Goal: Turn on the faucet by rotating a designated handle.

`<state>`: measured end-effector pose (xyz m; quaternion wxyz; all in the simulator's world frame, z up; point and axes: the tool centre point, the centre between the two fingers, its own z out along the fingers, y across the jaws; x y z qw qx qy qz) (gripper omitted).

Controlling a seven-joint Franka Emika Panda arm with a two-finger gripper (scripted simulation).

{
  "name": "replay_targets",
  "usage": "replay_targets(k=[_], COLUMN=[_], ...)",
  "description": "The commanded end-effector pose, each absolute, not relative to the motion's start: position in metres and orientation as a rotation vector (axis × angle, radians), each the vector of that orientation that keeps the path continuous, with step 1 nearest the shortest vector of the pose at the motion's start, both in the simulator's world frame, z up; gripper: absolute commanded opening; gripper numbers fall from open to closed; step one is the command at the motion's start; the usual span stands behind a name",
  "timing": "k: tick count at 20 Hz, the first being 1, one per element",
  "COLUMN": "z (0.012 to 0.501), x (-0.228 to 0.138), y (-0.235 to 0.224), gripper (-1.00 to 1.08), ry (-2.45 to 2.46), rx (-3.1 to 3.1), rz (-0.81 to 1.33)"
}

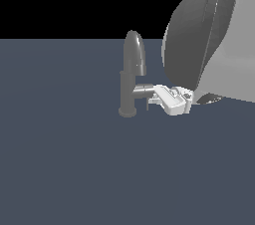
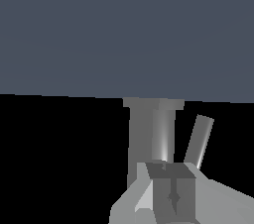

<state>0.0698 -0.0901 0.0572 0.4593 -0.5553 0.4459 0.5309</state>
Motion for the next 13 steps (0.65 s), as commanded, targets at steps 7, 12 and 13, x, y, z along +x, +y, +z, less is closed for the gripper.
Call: replay_targets(k=[7, 12, 13], z=[0.0375, 0.0352, 0.0352], x=[0.0704, 0.0730, 0.0730], y=[-0.0764, -0.0751, -0.0751], gripper=[-1.00, -1.00, -1.00], ry=[1.105, 1.107, 1.107], rx=[-1.354, -1.353, -1.353], rz=[1.343, 1.345, 1.345])
